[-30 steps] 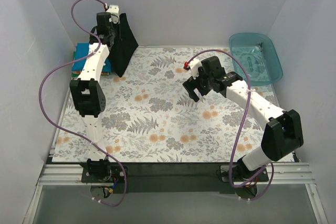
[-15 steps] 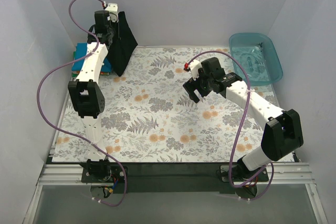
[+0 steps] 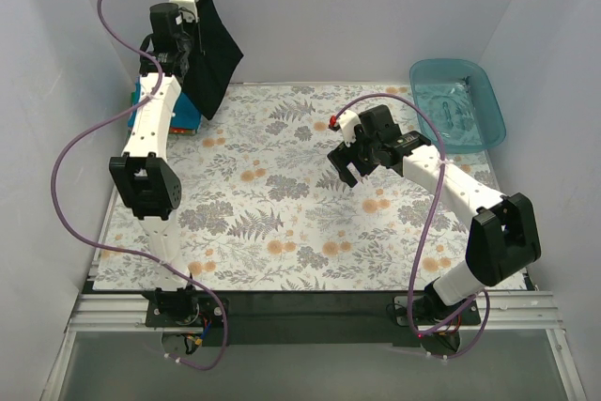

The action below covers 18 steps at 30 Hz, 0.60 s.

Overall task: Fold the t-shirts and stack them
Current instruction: Neatly place the folded tshirt to the corner

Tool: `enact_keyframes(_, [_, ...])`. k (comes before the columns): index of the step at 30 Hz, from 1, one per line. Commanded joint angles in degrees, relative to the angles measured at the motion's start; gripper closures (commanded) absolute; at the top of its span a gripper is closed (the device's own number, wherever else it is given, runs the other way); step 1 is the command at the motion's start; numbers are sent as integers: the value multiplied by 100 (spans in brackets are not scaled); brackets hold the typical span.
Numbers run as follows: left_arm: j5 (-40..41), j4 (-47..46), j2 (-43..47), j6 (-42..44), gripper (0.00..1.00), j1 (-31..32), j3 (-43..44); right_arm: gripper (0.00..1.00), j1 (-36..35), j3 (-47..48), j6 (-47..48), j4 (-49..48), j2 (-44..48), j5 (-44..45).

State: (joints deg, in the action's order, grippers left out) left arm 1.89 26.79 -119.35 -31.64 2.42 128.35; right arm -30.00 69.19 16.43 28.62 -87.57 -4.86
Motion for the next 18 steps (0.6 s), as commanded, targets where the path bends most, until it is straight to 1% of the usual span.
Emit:
enact_keyframes(1, [-66,-191,377,-53,100,-197,111,2,38,42,-61,-67,12,12])
enact_keyframes(4, [-110,-209,386,-97,100,-233,-29,2,38,51,-78,-58,3,12])
enact_keyframes(7, [-180,-235,360,-193,100,-522,-197,2,38,51,-78,-58,-32,12])
enact_keyframes(9, [-180,-244,325,-229,100,-602,-285,2,38,68,-87,-58,-50,12])
enact_keyframes(10, [-389,-235,264,-264,100,-689,-328,2,38,77,-87,-58,-84,12])
enact_keyframes(13, [-487,-270,228,-290,100,-812,-434,2,38,112,-96,-58,-94,20])
enact_keyframes(18, [-453,-323,228,-282,100,-830,-513,2,38,130,-122,-50,-146,-23])
